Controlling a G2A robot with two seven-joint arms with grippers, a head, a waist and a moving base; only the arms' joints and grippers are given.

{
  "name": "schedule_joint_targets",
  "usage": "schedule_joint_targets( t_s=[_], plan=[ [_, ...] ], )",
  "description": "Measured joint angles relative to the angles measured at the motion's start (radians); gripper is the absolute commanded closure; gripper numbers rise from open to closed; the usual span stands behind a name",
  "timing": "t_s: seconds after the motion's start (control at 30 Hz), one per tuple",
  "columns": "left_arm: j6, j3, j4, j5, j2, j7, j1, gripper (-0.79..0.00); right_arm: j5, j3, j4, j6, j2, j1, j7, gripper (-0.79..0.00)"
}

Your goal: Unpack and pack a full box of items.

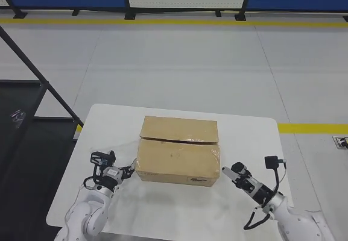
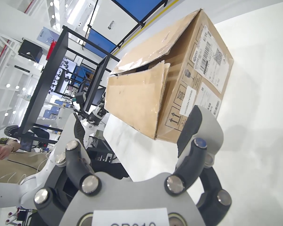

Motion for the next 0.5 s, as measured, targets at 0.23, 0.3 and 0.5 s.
schedule_joint_targets(
  t_s=[0.23, 0.3, 0.5],
  plan=[
    [0.004, -0.017, -0.014, -0.018, 0.0, 0.019, 0.026, -0.785, 0.052, -0.022, 0.08, -0.024, -0.002, 0.087, -0.008, -0.785],
    [-0.001, -0.042, -0.034, -0.041, 0.002, 0.03, 0.046, -0.785, 0.05, -0.033, 0.108, -0.02, -0.004, 0.12, -0.012, -0.785],
    [-0.045, -0.143, -0.109, -0.117, 0.014, 0.036, 0.127, -0.785, 0.069, -0.08, 0.199, -0.042, -0.006, 0.228, 0.056, -0.785]
  ],
)
